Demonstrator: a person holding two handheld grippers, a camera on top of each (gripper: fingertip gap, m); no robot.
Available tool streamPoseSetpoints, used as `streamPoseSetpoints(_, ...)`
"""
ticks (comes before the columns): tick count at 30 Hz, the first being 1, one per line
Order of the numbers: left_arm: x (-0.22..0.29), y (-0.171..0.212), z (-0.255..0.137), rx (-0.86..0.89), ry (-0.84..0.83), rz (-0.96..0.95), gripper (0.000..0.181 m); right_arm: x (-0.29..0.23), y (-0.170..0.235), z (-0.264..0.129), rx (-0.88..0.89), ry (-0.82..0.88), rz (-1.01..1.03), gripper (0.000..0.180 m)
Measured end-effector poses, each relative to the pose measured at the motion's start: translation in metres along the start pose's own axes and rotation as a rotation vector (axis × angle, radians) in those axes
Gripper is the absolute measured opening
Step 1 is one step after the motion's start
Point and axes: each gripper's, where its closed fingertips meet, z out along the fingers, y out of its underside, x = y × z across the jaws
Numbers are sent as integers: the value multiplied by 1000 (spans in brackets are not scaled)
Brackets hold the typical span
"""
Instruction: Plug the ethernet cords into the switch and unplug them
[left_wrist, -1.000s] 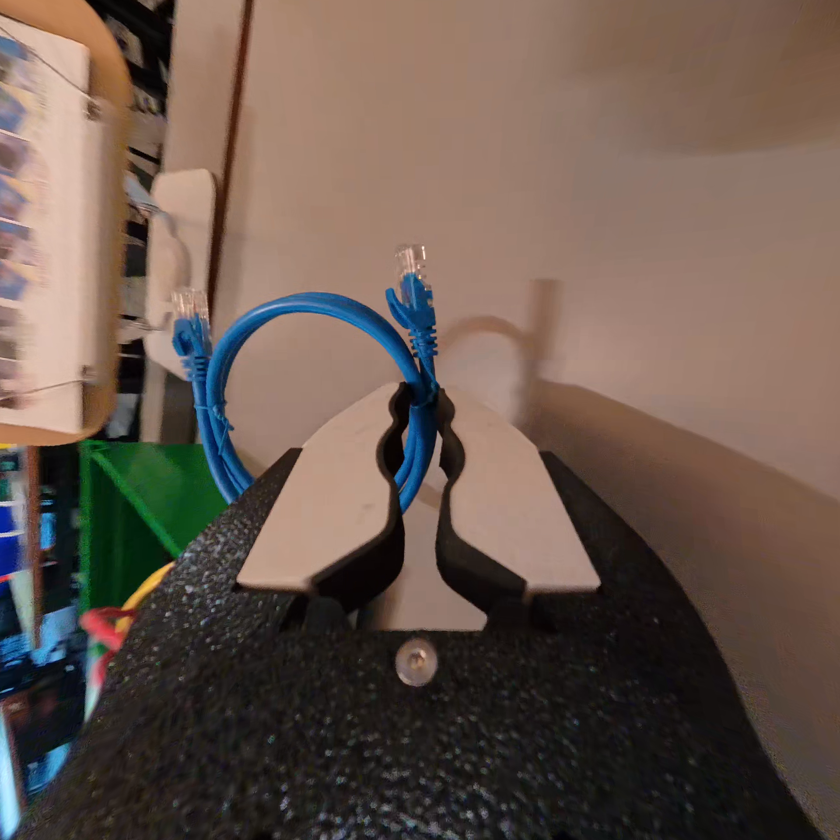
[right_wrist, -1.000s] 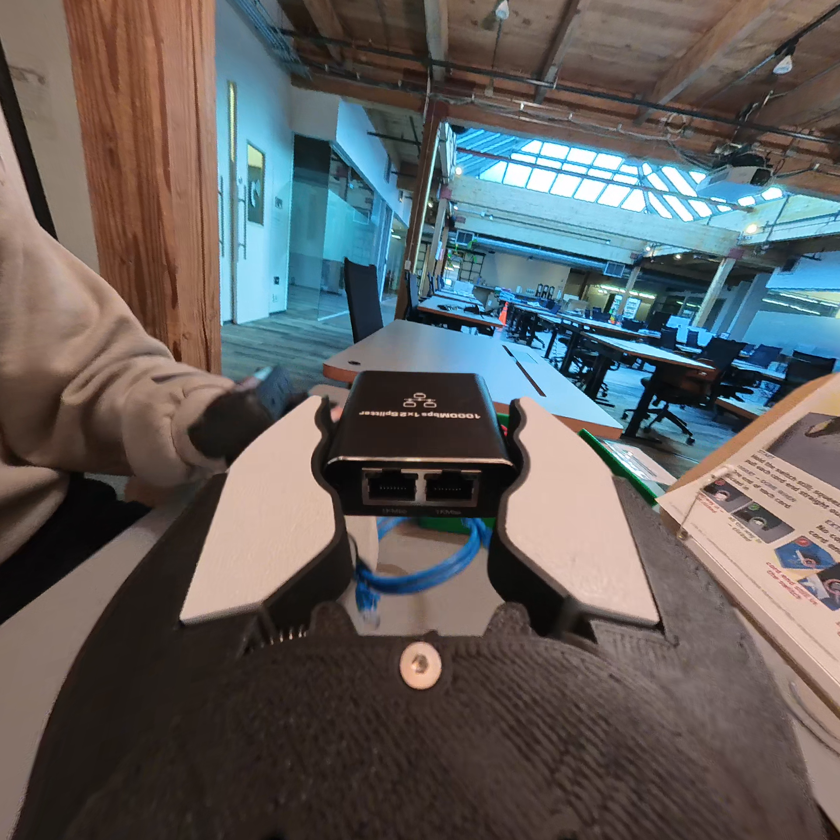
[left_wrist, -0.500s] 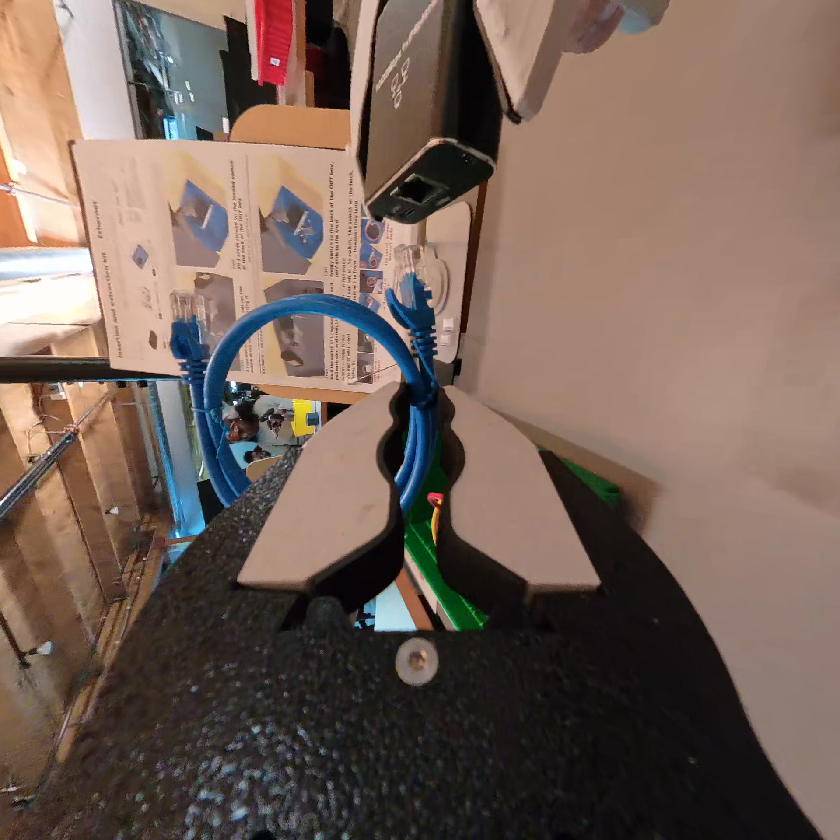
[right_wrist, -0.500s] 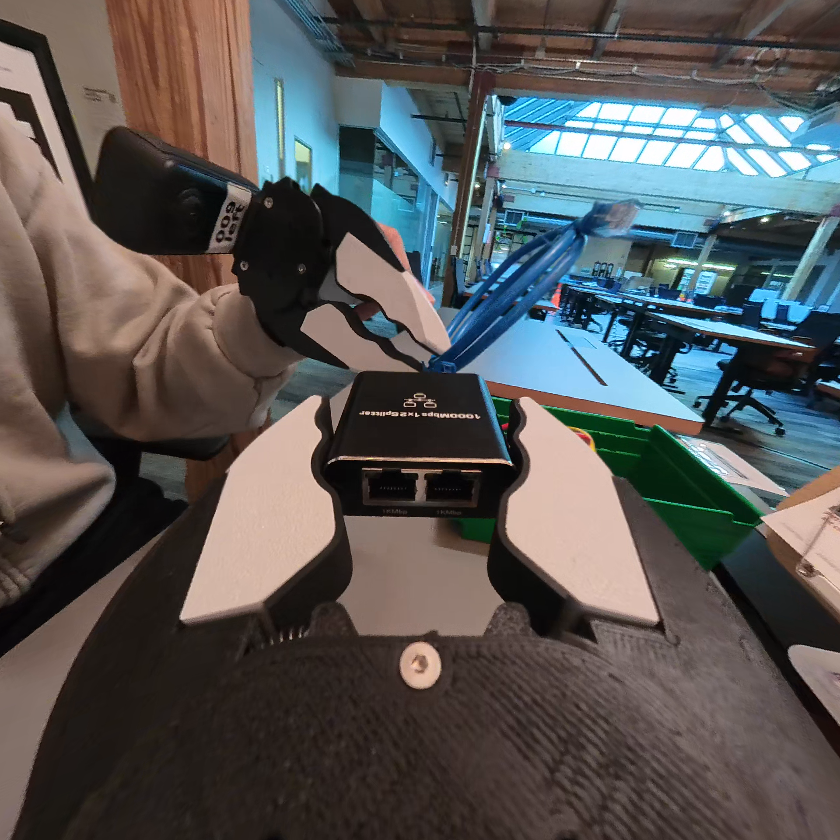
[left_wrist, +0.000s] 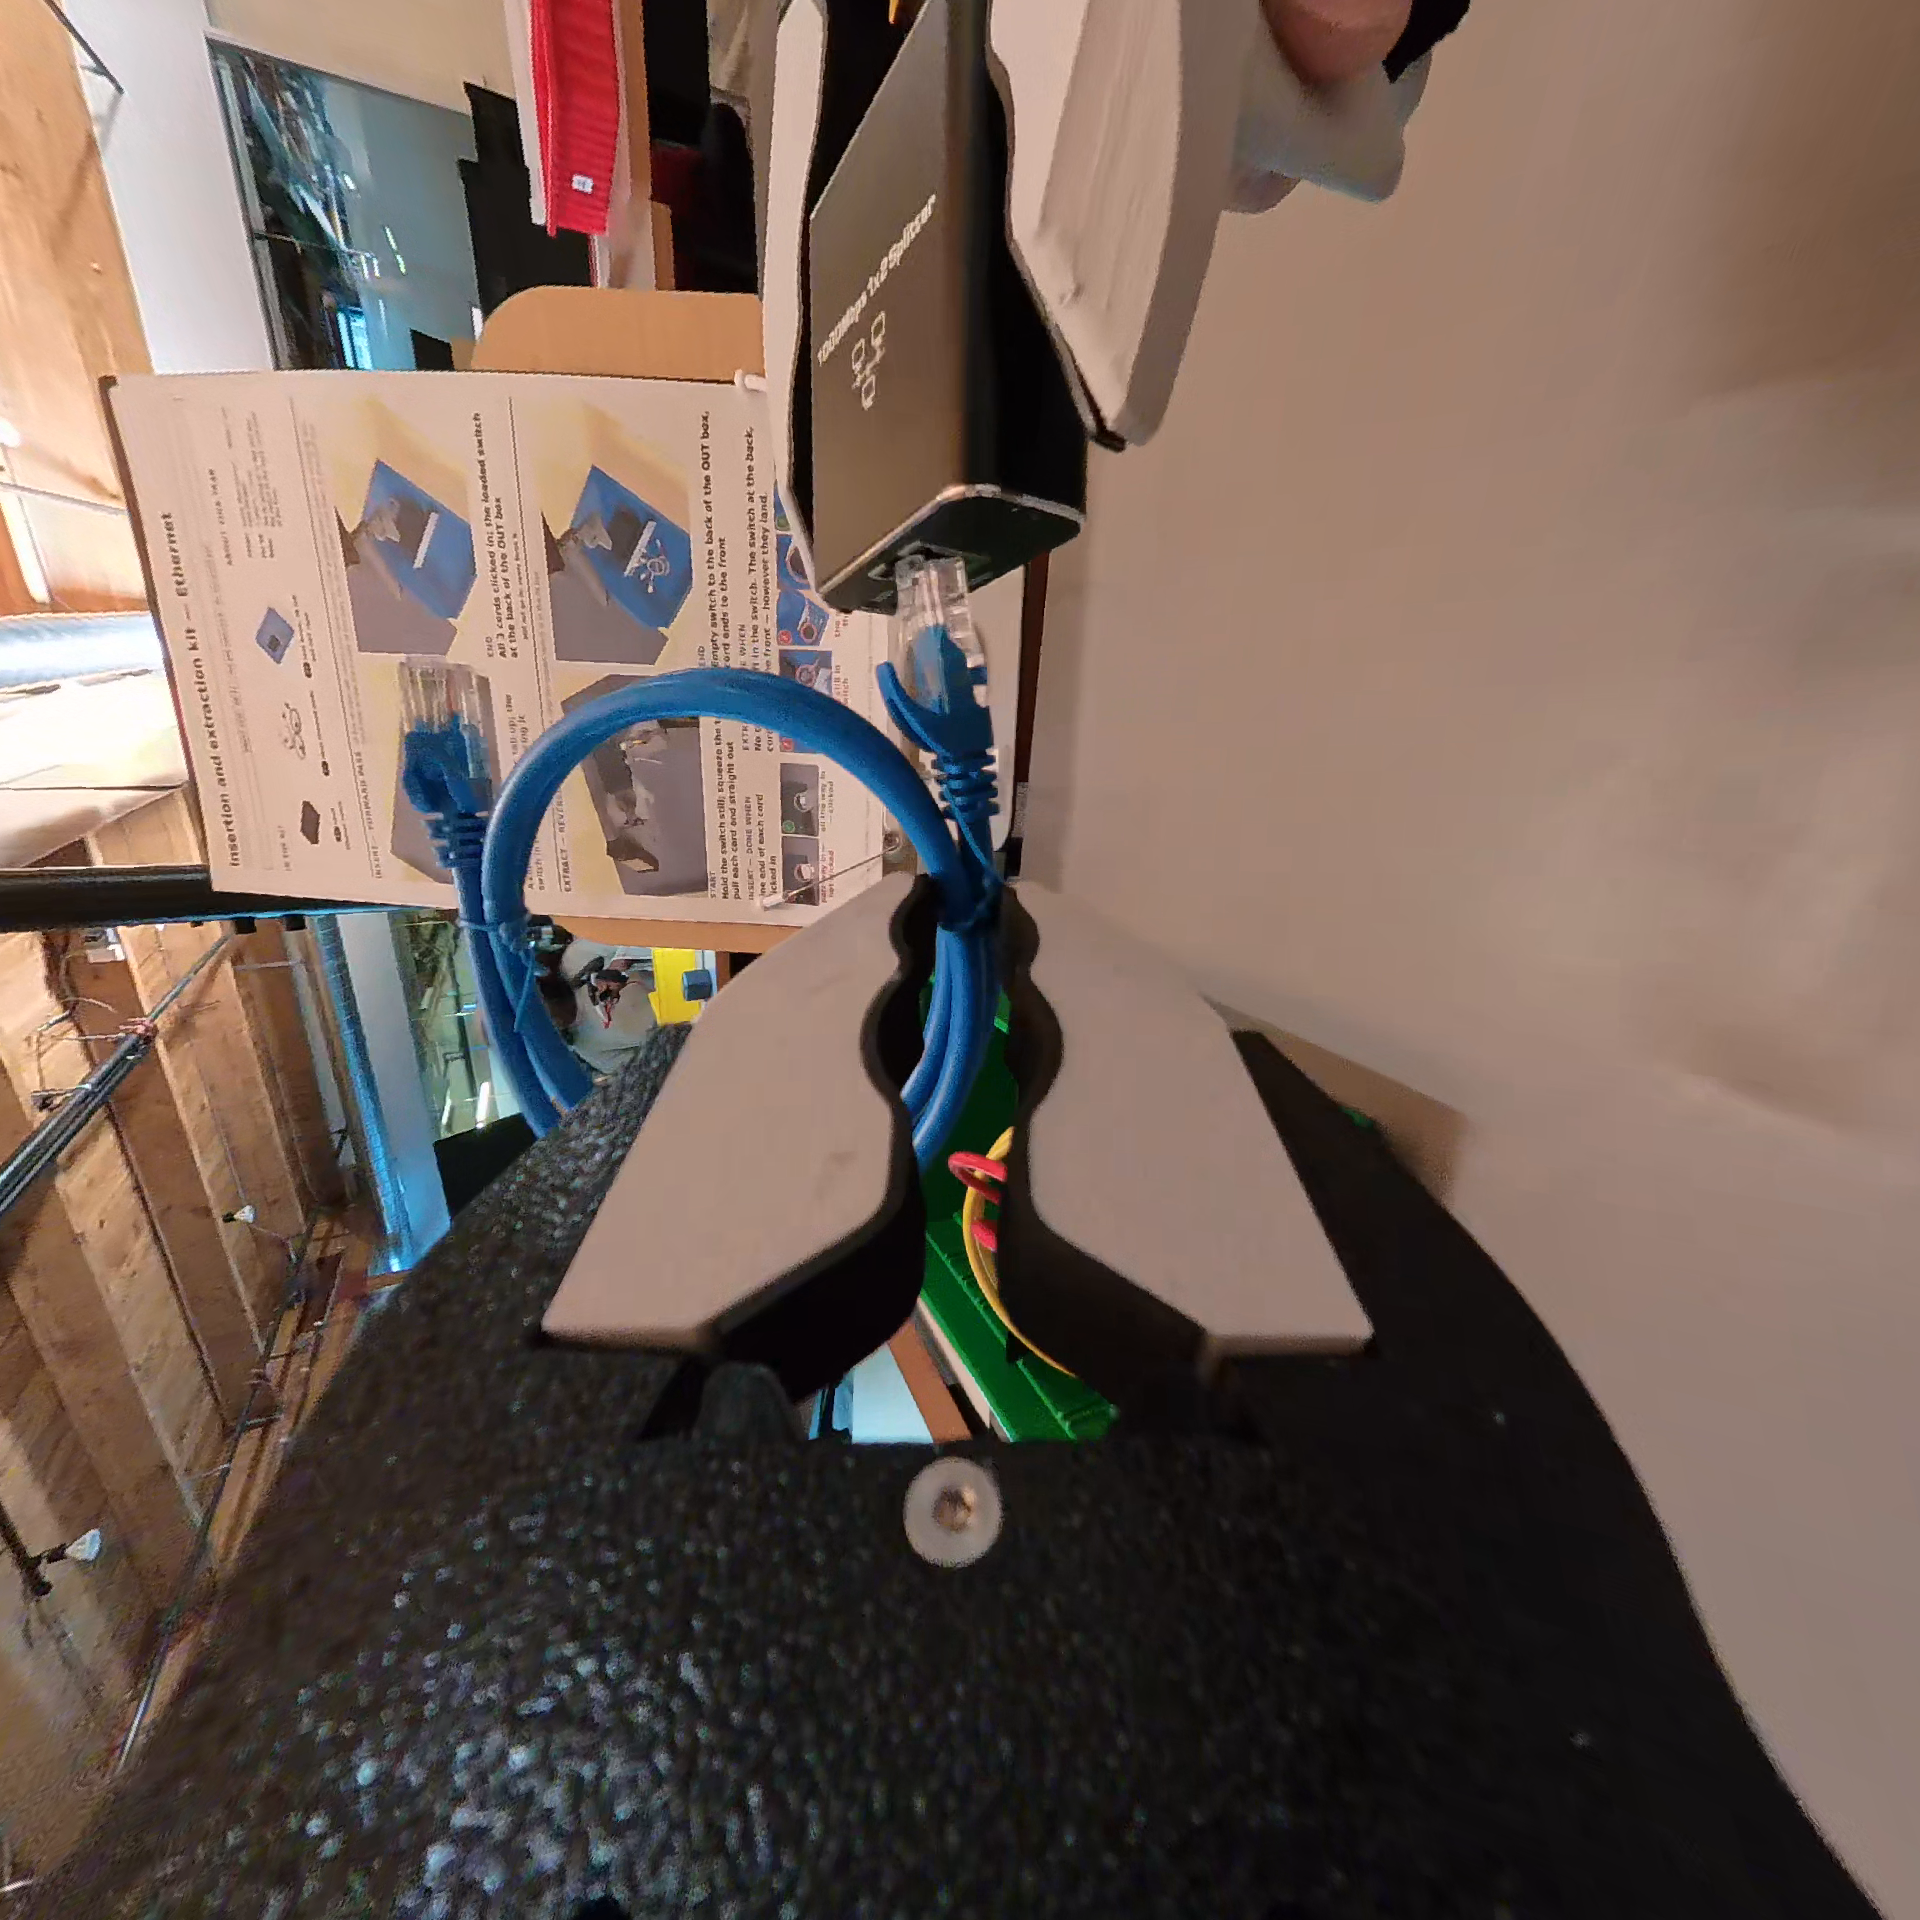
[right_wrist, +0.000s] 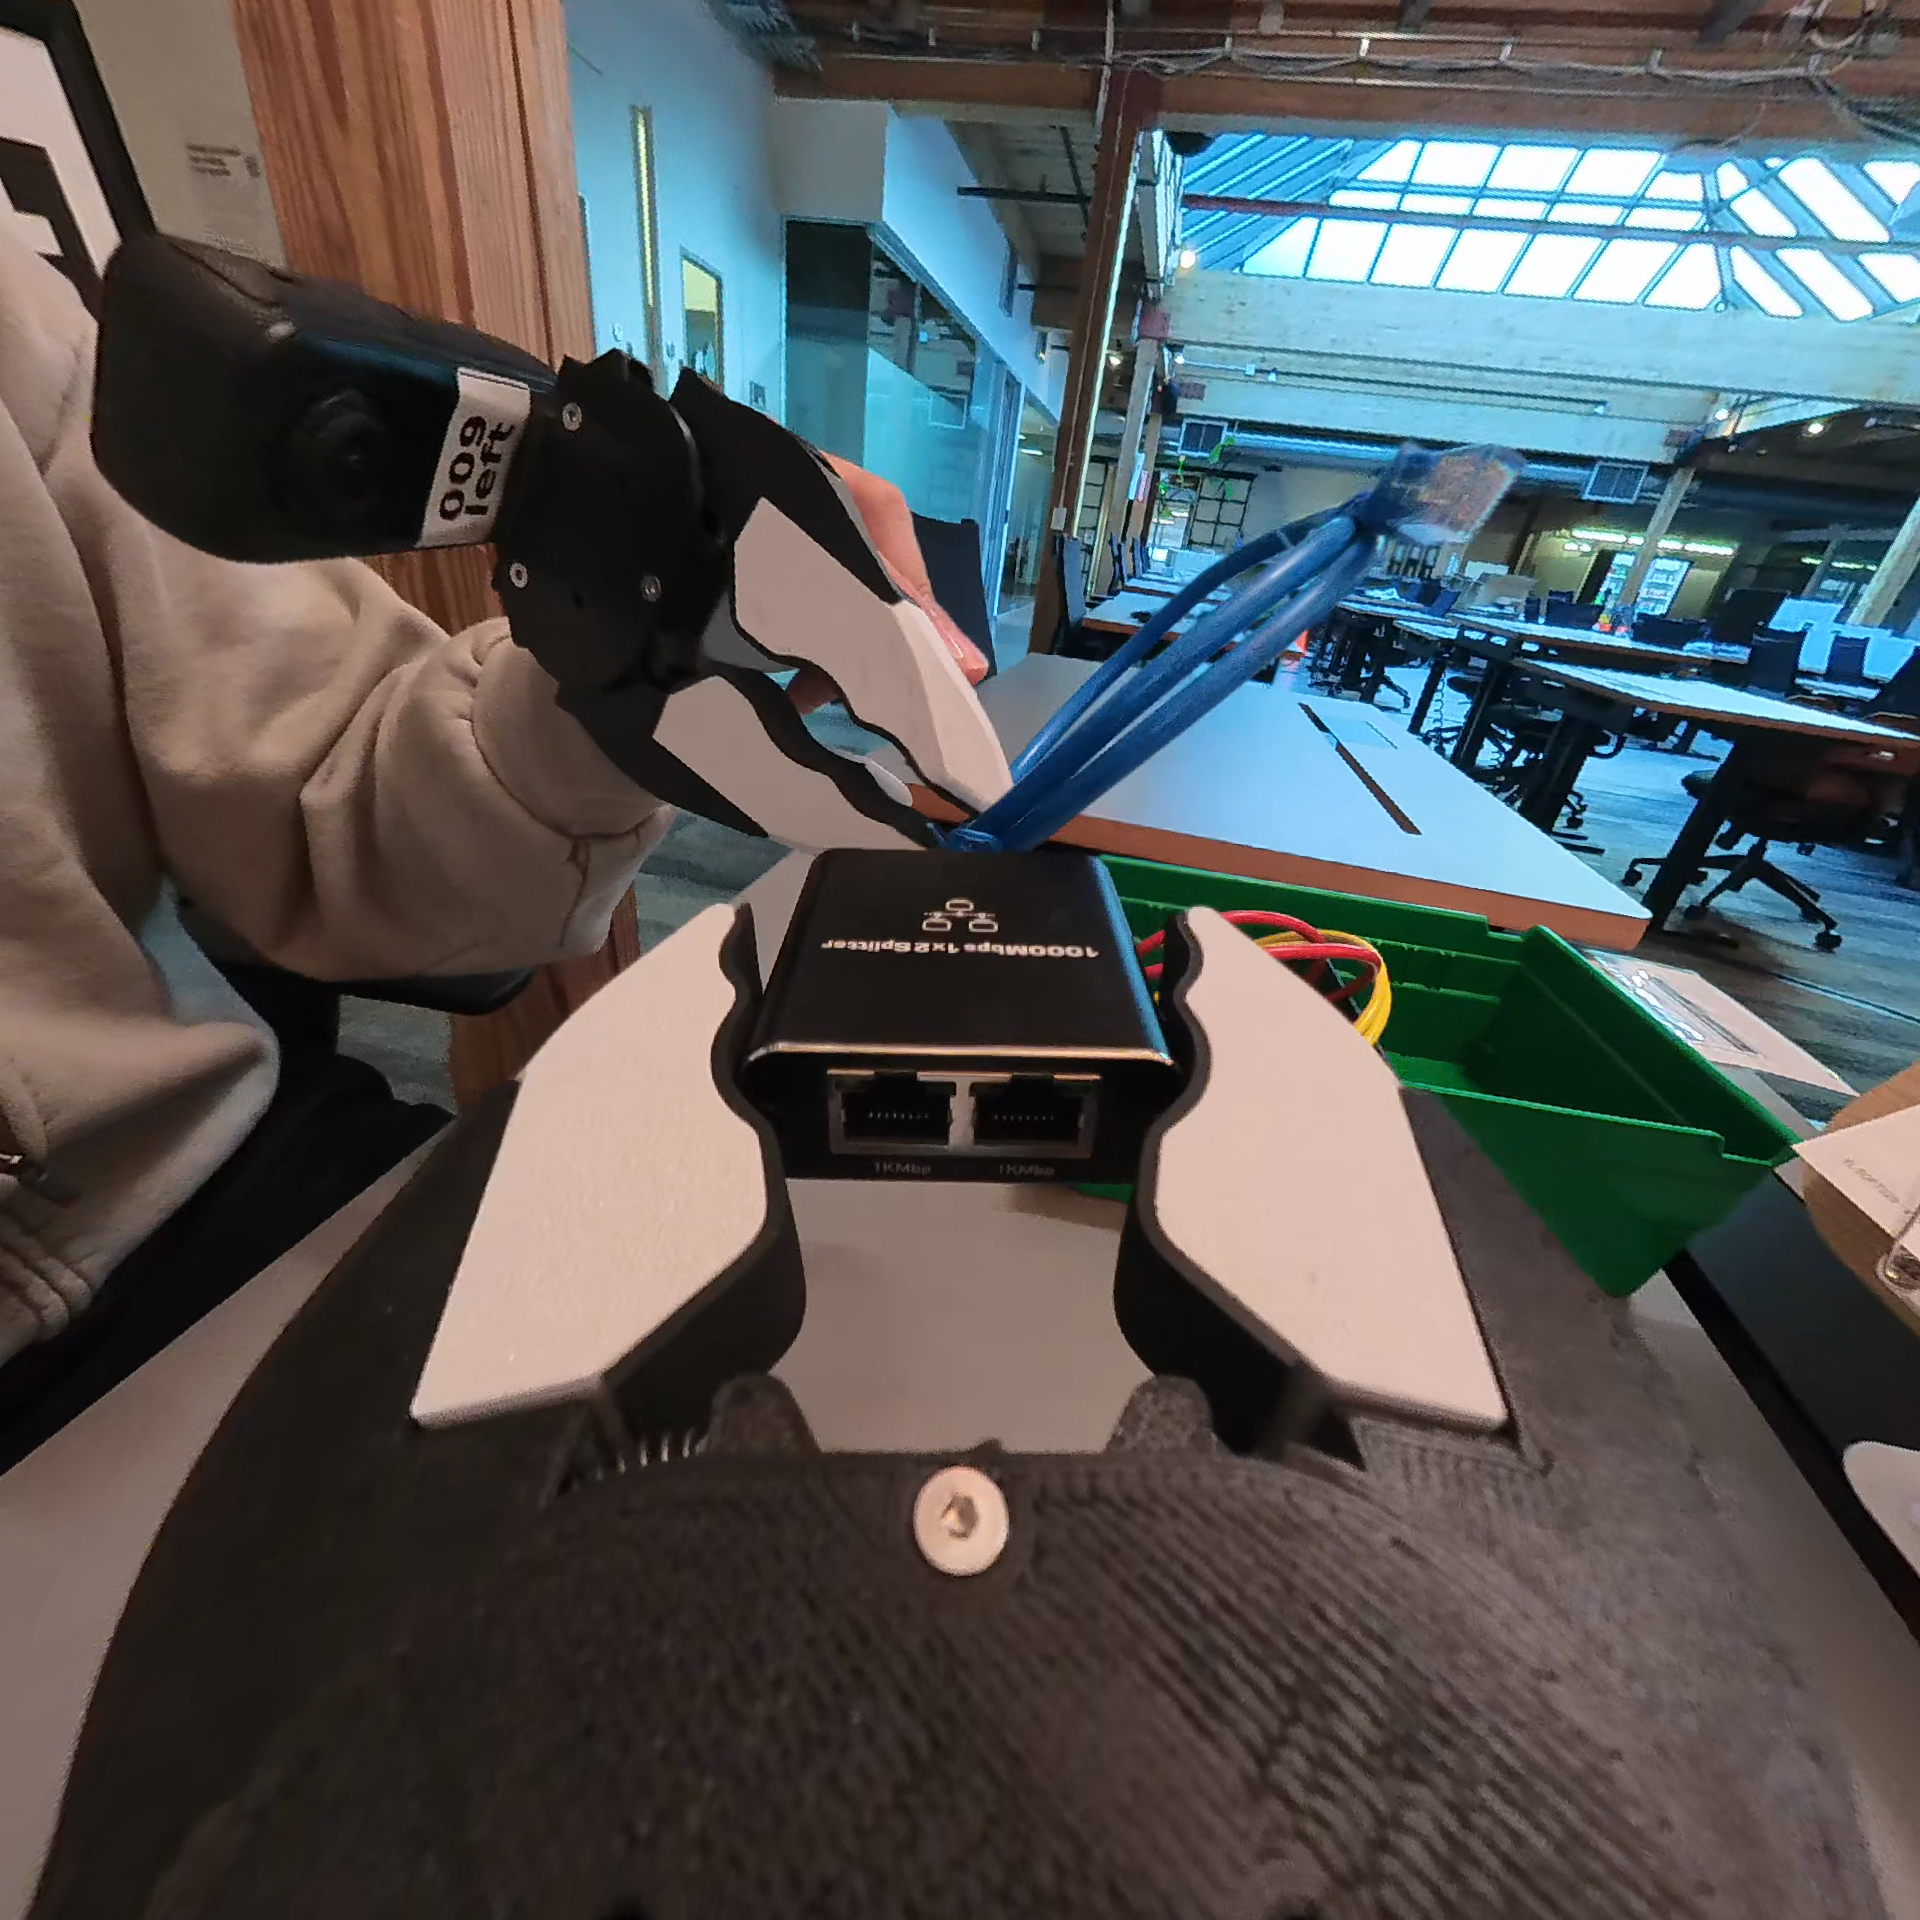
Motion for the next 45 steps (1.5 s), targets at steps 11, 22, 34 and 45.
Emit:
streamPoseSetpoints(11, 70, -2, 32, -10, 215, -21, 11, 15, -2, -39, -31, 130, -26, 75)
streamPoseSetpoints(22, 209, -34, 50, 100, 937, -477, 14, 15, -15, -60, 30, 156, -38, 75)
streamPoseSetpoints(34, 210, -41, 53, 17, 1407, -718, 16, 10, -16, -59, 29, 133, -44, 75)
streamPoseSetpoints(45, 213, -51, 59, 130, 1134, -588, 11, 10, -13, -59, 21, 130, -49, 75)
